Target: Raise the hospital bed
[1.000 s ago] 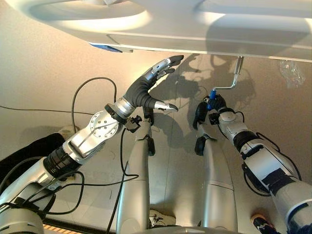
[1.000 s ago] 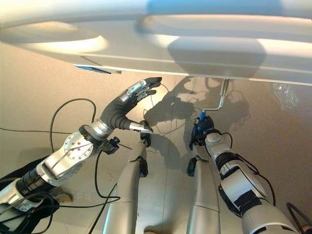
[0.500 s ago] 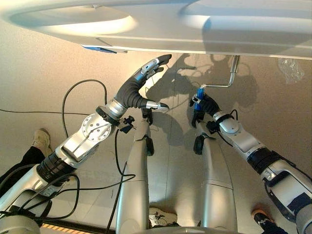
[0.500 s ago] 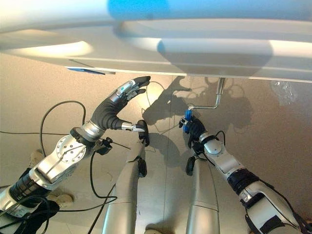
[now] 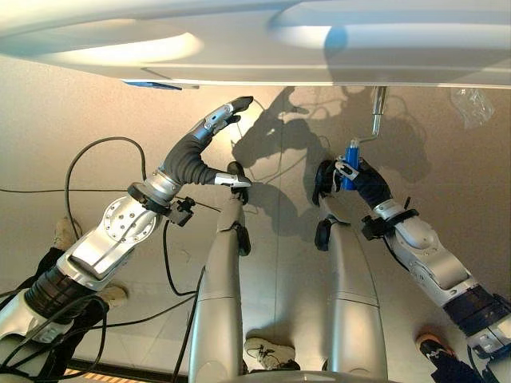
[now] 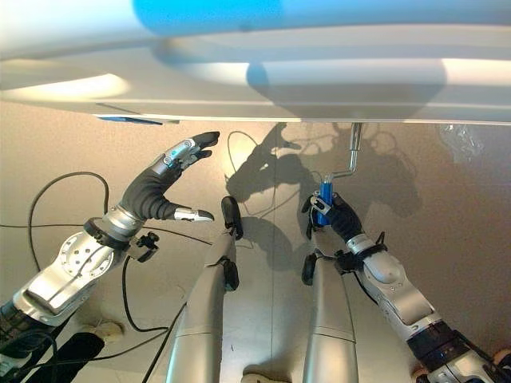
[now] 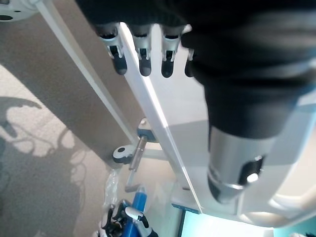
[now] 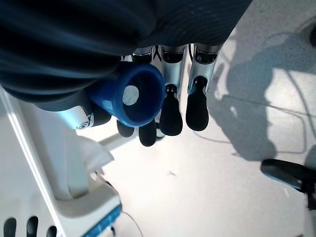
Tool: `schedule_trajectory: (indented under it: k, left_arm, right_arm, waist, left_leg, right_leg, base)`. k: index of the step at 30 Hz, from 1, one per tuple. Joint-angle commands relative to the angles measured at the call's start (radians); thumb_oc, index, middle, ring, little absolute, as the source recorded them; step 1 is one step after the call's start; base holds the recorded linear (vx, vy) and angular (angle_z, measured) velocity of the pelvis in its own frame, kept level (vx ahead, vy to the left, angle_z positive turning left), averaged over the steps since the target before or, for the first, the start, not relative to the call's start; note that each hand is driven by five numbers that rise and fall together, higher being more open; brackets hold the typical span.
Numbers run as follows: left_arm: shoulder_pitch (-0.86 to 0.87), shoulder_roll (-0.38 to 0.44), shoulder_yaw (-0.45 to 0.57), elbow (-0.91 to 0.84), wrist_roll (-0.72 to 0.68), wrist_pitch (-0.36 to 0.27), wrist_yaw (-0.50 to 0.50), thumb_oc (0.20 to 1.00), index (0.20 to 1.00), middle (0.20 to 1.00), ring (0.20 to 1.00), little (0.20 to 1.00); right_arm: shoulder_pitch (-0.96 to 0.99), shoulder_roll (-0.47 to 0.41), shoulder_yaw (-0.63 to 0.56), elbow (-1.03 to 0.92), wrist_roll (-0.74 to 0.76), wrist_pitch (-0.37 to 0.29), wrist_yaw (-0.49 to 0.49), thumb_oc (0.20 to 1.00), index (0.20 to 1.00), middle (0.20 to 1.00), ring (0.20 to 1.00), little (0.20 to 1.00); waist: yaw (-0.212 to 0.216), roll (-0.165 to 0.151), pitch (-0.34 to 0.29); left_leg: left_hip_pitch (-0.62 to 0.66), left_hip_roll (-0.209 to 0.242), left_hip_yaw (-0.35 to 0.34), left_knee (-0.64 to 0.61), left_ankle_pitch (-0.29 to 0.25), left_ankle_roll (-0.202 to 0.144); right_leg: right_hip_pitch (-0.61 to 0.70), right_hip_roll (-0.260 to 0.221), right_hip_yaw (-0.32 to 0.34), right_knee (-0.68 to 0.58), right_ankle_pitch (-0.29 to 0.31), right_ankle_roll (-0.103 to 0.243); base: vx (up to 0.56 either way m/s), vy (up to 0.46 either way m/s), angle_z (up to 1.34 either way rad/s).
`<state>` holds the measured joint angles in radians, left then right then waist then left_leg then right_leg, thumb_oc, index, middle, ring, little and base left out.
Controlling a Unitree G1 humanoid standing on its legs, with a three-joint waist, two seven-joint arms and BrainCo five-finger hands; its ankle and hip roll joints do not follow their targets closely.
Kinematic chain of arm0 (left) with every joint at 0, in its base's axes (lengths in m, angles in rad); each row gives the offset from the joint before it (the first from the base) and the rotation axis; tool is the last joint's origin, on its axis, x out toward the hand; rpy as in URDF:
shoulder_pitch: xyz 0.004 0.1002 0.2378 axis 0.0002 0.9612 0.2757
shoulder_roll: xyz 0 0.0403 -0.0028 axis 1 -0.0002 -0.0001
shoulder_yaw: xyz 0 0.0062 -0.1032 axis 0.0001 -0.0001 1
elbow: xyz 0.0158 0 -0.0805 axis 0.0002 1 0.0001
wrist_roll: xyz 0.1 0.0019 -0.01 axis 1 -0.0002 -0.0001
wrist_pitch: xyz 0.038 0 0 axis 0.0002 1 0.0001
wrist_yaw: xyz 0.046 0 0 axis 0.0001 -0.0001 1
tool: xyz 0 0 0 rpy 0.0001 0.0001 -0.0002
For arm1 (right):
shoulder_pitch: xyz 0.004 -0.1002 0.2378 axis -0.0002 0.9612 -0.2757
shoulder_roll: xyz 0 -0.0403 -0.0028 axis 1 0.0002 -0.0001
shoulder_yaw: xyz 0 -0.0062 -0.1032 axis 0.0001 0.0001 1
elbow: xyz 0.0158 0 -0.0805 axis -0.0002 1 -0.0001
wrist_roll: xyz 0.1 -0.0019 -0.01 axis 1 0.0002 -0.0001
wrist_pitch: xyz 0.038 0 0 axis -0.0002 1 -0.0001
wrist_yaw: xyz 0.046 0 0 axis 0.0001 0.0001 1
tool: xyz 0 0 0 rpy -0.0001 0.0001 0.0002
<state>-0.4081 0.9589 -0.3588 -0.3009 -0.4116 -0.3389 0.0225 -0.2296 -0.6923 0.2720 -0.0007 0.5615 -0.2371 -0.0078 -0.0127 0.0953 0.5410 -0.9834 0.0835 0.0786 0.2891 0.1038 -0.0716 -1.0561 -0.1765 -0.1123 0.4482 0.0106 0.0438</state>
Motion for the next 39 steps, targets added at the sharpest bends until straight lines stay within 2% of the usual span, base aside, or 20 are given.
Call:
schedule_trajectory:
  k: [1,11,13,17,26,27,29,33,35,36,39]
  left_arm:
    - [0.056,-0.019,0.034,-0.127,-0.033,-0.07,-0.029,1.0,1.0,1.0,1.0,1.0]
    - [0.075,-0.046,0.071,-0.144,-0.068,-0.067,-0.064,1.0,1.0,1.0,1.0,1.0]
    - [0.074,-0.046,0.071,-0.144,-0.068,-0.067,-0.064,1.0,1.0,1.0,1.0,1.0]
    - [0.069,-0.06,0.084,-0.152,-0.081,-0.063,-0.065,1.0,1.0,1.0,1.0,1.0]
    - [0.061,-0.068,0.09,-0.154,-0.072,-0.063,-0.047,1.0,1.0,1.0,1.0,1.0]
    - [0.055,-0.069,0.089,-0.156,-0.065,-0.062,-0.039,1.0,1.0,1.0,1.0,1.0]
    - [0.049,-0.067,0.084,-0.155,-0.064,-0.062,-0.038,1.0,1.0,1.0,1.0,1.0]
    - [0.026,-0.055,0.059,-0.151,-0.055,-0.059,-0.024,1.0,1.0,1.0,1.0,1.0]
    - [0.019,-0.053,0.048,-0.149,-0.057,-0.059,-0.023,1.0,1.0,1.0,1.0,1.0]
    - [0.009,-0.047,0.03,-0.146,-0.054,-0.057,-0.017,1.0,1.0,1.0,1.0,1.0]
    - [-0.011,-0.036,0.004,-0.144,-0.045,-0.055,-0.005,1.0,1.0,1.0,1.0,1.0]
  right_arm:
    - [-0.074,0.014,-0.165,-0.254,0.012,-0.269,-0.041,0.2,0.2,0.2,0.2,0.2]
    - [-0.047,0.109,-0.329,-0.185,0.004,-0.314,-0.154,0.2,0.2,0.2,0.2,0.2]
    - [-0.047,0.11,-0.329,-0.184,0.003,-0.314,-0.155,0.2,0.2,0.2,0.2,0.2]
    - [-0.076,0.16,-0.395,-0.105,0.007,-0.341,-0.235,0.2,0.2,0.2,0.2,0.2]
    - [-0.123,0.161,-0.465,0.035,-0.068,-0.358,-0.392,0.2,0.2,0.2,0.2,0.2]
    - [-0.133,0.156,-0.478,0.074,-0.094,-0.35,-0.434,0.2,0.2,0.2,0.2,0.2]
    - [-0.142,0.147,-0.483,0.12,-0.095,-0.349,-0.451,0.2,0.2,0.2,0.2,0.2]
    - [-0.191,0.091,-0.475,0.299,-0.171,-0.29,-0.553,0.2,0.2,0.2,0.2,0.2]
    - [-0.207,0.083,-0.469,0.33,-0.152,-0.289,-0.547,0.2,0.2,0.2,0.2,0.2]
    - [-0.227,0.051,-0.46,0.425,-0.181,-0.25,-0.585,0.2,0.2,0.2,0.2,0.2]
    - [-0.279,0.003,-0.431,0.553,-0.189,-0.213,-0.611,0.2,0.2,0.2,0.2,0.2]
  waist:
    - [-0.044,0.011,-0.021]
    - [-0.054,0.007,-0.021]
    - [-0.053,0.007,-0.021]
    - [-0.052,0.008,-0.021]
    - [-0.046,0.011,-0.021]
    - [-0.044,0.011,-0.021]
    - [-0.043,0.012,-0.021]
    - [-0.035,0.015,-0.021]
    - [-0.034,0.016,-0.021]
    - [-0.03,0.018,-0.021]
    - [-0.021,0.023,-0.021]
  left_leg:
    - [0.038,-0.021,-0.003,-0.013,-0.027,-0.004]
    - [0.047,-0.019,0.0,-0.023,-0.032,-0.008]
    - [0.047,-0.019,0.0,-0.023,-0.032,-0.008]
    - [0.048,-0.02,-0.002,-0.024,-0.035,-0.009]
    - [0.042,-0.024,-0.012,-0.019,-0.041,-0.008]
    - [0.04,-0.024,-0.013,-0.017,-0.042,-0.008]
    - [0.04,-0.024,-0.014,-0.017,-0.042,-0.008]
    - [0.038,-0.027,-0.018,-0.018,-0.043,-0.006]
    - [0.035,-0.027,-0.018,-0.016,-0.044,-0.006]
    - [0.034,-0.029,-0.02,-0.014,-0.044,-0.005]
    - [0.032,-0.03,-0.022,-0.018,-0.042,-0.005]
  right_leg:
    - [0.035,-0.004,0.017,-0.056,0.039,0.106]
    - [0.034,0.005,0.026,-0.056,0.029,0.102]
    - [0.034,0.005,0.026,-0.056,0.029,0.102]
    - [0.037,0.006,0.021,-0.057,0.025,0.101]
    - [0.036,0.008,0.021,-0.055,0.024,0.1]
    - [0.036,0.007,0.021,-0.054,0.023,0.1]
    - [0.036,0.007,0.02,-0.054,0.023,0.1]
    - [0.035,0.006,0.016,-0.054,0.024,0.102]
    - [0.035,0.005,0.016,-0.054,0.025,0.102]
    - [0.035,0.004,0.016,-0.052,0.024,0.102]
    - [0.038,0.002,0.013,-0.057,0.026,0.101]
  base:
    - [0.0,0.0,0.0]
    - [0.0,-0.016,-0.03]
    - [0.0,-0.005,-0.02]
    - [0.0,0.0,0.0]
    - [0.0,0.0,0.0]
    - [0.0,0.0,0.0]
    - [0.0,0.0,0.0]
    - [0.0,0.0,0.0]
    - [0.0,0.0,0.0]
    - [0.0,0.0,0.0]
    - [0.0,0.0,0.0]
